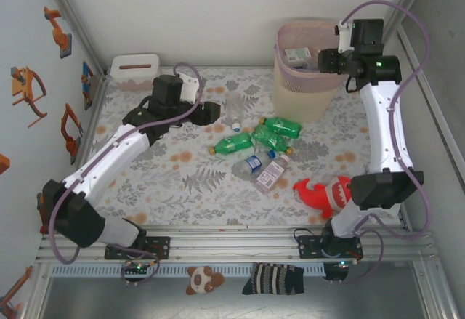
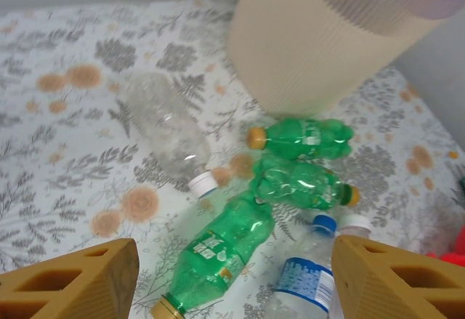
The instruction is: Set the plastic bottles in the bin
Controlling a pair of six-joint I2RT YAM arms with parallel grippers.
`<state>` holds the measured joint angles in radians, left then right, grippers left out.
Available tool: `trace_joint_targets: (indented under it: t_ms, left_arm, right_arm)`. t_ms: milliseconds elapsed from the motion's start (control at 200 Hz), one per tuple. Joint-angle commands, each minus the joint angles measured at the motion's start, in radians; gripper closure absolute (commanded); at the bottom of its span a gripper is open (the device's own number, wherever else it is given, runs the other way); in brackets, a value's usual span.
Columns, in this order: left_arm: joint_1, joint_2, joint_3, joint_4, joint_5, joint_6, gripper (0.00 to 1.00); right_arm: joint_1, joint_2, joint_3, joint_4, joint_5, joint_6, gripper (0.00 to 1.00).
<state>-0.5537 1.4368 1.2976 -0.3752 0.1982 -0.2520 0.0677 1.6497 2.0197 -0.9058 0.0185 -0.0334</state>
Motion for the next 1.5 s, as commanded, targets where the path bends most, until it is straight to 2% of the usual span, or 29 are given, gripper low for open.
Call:
trace_joint_targets:
  t_ms: [0, 345, 786, 1157, 1327, 1492]
  left_arm:
    - [0.014, 0.080, 0.056, -0.037, -0.060, -0.144, 0.30]
    - [0.006, 0.425, 0.309, -0.183, -0.080, -0.364, 0.37]
    - [-0.089, 0.705, 0.502, -0.248, -0.131, -0.406, 0.41]
    - [-0.115, 0.835, 0.575, -0.298, -0.165, -0.414, 0.44]
    - [-0.115, 0.870, 0.596, -0.301, -0.157, -0.410, 0.50]
    - [-0.113, 0.883, 0.608, -0.313, -0.163, -0.403, 0.59]
  right_arm:
    - [-0.006, -0.061, -0.048, 0.030, 0.018, 0.011, 0.30]
    - [-0.008, -0.165, -0.159, 0.036, 0.053, -0.017, 0.30]
    - [-0.009, -0.226, -0.227, 0.052, 0.045, -0.036, 0.30]
    - [-0.009, -0.234, -0.250, 0.058, 0.032, -0.053, 0.30]
    - [-0.009, -0.233, -0.251, 0.059, 0.025, -0.052, 0.30]
    - [-0.009, -0.233, -0.255, 0.058, 0.014, -0.048, 0.30]
